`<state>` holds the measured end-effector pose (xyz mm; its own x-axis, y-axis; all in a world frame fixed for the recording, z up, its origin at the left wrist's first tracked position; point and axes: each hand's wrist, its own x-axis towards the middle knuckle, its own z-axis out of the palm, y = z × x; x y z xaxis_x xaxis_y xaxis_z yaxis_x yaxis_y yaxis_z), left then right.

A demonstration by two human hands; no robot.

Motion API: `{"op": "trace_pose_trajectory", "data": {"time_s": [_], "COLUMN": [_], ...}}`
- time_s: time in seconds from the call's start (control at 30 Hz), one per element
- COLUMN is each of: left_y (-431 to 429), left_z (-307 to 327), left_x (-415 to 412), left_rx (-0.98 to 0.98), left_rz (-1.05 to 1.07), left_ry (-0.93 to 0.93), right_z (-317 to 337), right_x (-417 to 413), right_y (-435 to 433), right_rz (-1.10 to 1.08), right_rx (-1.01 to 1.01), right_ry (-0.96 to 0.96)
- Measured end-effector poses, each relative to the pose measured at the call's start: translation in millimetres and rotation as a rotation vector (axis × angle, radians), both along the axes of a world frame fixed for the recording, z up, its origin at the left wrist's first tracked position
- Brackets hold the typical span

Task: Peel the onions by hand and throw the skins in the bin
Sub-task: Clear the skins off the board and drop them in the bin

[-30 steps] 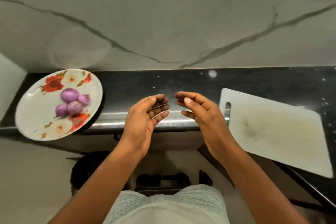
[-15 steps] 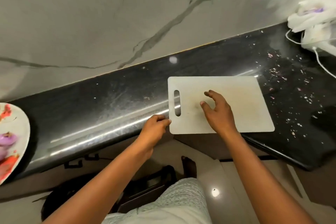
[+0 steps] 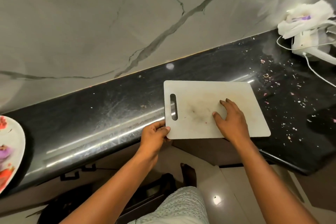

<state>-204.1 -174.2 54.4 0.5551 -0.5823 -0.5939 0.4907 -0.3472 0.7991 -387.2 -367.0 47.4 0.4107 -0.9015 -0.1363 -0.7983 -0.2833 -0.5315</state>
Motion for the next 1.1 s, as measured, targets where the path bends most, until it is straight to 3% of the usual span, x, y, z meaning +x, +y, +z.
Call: {"op": "trace_pose_trajectory", "data": {"time_s": [0.2, 0.4, 0.53, 0.67, 0.8, 1.1], "left_y": [31.7, 92.3, 133.3, 169.5, 197.9, 229.3], "left_z": [8.5, 12.1, 14.3, 16.7, 16.4, 0.1], "left_x": [31.4, 70.7, 94.5, 120.9, 146.0, 173.0], "left_rx": [-0.129, -0.205, -0.228, -0.214, -0.188, 0.051], "left_rz": [0.093, 0.312, 0.427, 0.468, 0.493, 0.515], "left_ry": [0.057, 0.126, 0.123, 0.081, 0.050, -0.075], "right_z": [16.3, 33.8, 41.7, 38.4, 30.1, 8.8], "right_x": [-5.6, 24.1, 67.3, 114.7, 151.1, 183.7], "right_y": [-19.8, -11.4, 3.5, 19.4, 34.5, 61.2], "right_rz": [-0.093, -0.060, -0.009, 0.075, 0.080, 0.068], "right_rx": [-0.118, -0.046, 0.042, 0.054, 0.202, 0.310], "right_ry": [0.072, 0.016, -0.119, -0.177, -0.245, -0.244]}}
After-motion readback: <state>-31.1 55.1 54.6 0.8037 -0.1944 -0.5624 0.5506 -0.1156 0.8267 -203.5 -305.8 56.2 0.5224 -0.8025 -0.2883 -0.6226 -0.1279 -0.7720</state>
